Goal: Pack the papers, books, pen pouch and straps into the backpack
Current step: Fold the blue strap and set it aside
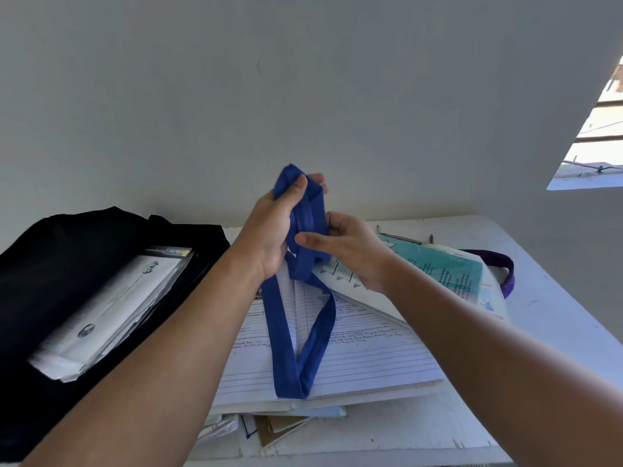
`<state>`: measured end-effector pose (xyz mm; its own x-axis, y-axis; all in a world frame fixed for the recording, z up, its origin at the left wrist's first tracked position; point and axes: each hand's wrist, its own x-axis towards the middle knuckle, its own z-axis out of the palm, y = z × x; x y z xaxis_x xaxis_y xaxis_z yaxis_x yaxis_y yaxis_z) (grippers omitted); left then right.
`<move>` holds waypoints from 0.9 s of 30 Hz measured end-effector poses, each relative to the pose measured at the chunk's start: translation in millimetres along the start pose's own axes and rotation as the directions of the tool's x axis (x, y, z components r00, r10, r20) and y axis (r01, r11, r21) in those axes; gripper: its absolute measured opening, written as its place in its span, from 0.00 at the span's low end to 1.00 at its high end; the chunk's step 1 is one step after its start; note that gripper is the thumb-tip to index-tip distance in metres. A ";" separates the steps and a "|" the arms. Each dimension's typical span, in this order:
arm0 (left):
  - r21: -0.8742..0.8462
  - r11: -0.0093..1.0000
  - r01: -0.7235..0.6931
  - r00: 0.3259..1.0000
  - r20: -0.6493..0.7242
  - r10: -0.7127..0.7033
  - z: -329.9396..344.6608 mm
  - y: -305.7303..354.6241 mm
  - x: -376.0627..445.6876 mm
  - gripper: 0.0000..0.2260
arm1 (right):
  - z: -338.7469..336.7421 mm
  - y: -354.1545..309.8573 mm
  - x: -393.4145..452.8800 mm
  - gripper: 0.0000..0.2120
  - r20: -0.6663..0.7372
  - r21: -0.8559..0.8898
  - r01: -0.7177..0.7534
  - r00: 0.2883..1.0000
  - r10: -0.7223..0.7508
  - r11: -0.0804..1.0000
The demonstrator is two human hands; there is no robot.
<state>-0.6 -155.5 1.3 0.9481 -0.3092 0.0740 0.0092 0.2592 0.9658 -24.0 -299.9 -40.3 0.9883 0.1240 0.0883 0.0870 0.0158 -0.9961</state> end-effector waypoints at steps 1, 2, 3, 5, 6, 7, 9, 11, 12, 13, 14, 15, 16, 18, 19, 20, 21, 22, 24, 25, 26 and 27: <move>-0.022 0.999 -0.028 1.000 -0.010 0.027 2.4 4.7 -0.3 0.13 | 1.0 1.9 -0.7 0.18 0.050 -0.023 -0.035 0.998 0.036 0.999; -0.055 0.997 -0.048 0.999 -0.014 0.047 4.4 8.7 -1.1 0.12 | 2.7 2.4 -1.4 0.18 0.104 -0.064 -0.064 0.992 0.070 0.996; -0.104 0.992 -0.065 0.998 -0.028 0.063 5.7 11.9 -2.0 0.11 | 4.3 2.7 -2.1 0.18 0.146 -0.136 -0.083 0.984 0.103 0.987; -0.257 0.962 -0.094 0.992 -0.103 0.070 3.1 18.3 1.5 0.11 | 8.8 2.5 -2.8 0.15 0.192 -0.290 -0.086 0.970 0.146 0.953; -0.357 0.928 -0.104 0.988 -0.142 0.056 -2.1 22.4 5.1 0.12 | 11.1 2.7 -4.0 0.13 0.203 -0.324 -0.080 0.967 0.152 0.943; -0.458 0.881 -0.114 0.984 -0.177 0.036 -9.3 26.5 8.9 0.13 | 12.5 2.8 -5.8 0.12 0.208 -0.345 -0.072 0.966 0.151 0.936; -0.576 0.803 -0.152 0.963 -0.270 -0.010 -33.4 31.6 20.1 0.15 | 10.4 2.7 -10.4 0.11 0.200 -0.374 -0.066 0.968 0.150 0.925; -0.601 0.769 -0.216 0.918 -0.393 -0.049 -65.1 32.2 29.7 0.16 | 1.8 -0.9 -14.8 0.10 0.210 -0.392 -0.074 0.963 0.167 0.917; -0.603 0.762 -0.236 0.890 -0.449 -0.080 -80.6 30.2 31.6 0.17 | -3.3 -3.6 -16.0 0.09 0.214 -0.398 -0.077 0.961 0.174 0.914; -0.616 0.747 -0.249 0.874 -0.476 -0.101 -90.1 26.9 30.7 0.17 | -8.3 -7.1 -16.9 0.07 0.207 -0.406 -0.082 0.962 0.179 0.910; -0.617 0.745 -0.254 0.862 -0.494 -0.116 -97.1 20.0 30.5 0.17 | -12.7 -10.7 -17.2 0.05 0.188 -0.398 -0.091 0.966 0.178 0.913; -0.603 0.758 -0.247 0.856 -0.503 -0.121 -96.8 12.9 25.9 0.17 | -15.4 -14.9 -17.3 0.03 0.163 -0.370 -0.097 0.972 0.168 0.924; -0.595 0.777 -0.204 0.874 -0.468 -0.129 -91.1 5.7 19.0 0.17 | -16.8 -19.1 -16.5 0.03 0.137 -0.329 -0.096 0.979 0.148 0.939; -0.637 0.768 -0.070 0.928 -0.324 -0.184 -78.4 -9.5 3.3 0.19 | -15.4 -25.1 -14.0 0.04 0.091 -0.244 -0.088 0.989 0.113 0.966; -0.706 0.708 0.005 0.953 -0.212 -0.219 -69.5 -16.6 -4.4 0.18 | -14.3 -27.1 -13.6 0.04 0.073 -0.204 -0.093 0.991 0.110 0.975; -0.792 0.606 0.074 0.968 -0.090 -0.235 -63.8 -23.7 -11.3 0.16 | -13.0 -27.7 -13.1 0.04 0.061 -0.166 -0.104 0.992 0.115 0.981; -0.826 0.552 0.117 0.969 -0.027 -0.246 -54.7 -28.2 -19.3 0.20 | -12.0 -28.0 -12.9 0.04 0.052 -0.134 -0.114 0.991 0.122 0.984; -0.815 0.564 0.136 0.969 -0.009 -0.246 -46.2 -36.3 -24.0 0.25 | -11.4 -28.2 -12.9 0.04 0.048 -0.114 -0.120 0.991 0.126 0.986; -0.738 0.661 0.135 0.967 -0.046 -0.249 -31.6 -49.6 -24.6 0.24 | -10.4 -27.2 -14.5 0.04 0.048 -0.102 -0.130 0.990 0.135 0.986; -0.707 0.695 0.129 0.951 -0.111 -0.289 -27.2 -54.0 -19.7 0.17 | -10.9 -25.8 -14.7 0.04 0.045 -0.110 -0.144 0.988 0.150 0.983; -0.684 0.716 0.136 0.910 -0.200 -0.364 -25.2 -54.0 -15.3 0.13 | -12.2 -24.1 -14.5 0.05 0.039 -0.130 -0.167 0.984 0.173 0.977; -0.688 0.715 0.123 0.865 -0.279 -0.417 -32.6 -55.5 -8.2 0.12 | -12.8 -22.3 -15.2 0.05 0.037 -0.163 -0.195 0.978 0.204 0.967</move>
<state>1.5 -137.5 -61.0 0.9050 -0.1208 -0.4079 0.3419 0.7769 0.5287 -39.4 -314.9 -19.5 0.9801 0.1608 -0.1163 -0.0883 -0.1711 -0.9813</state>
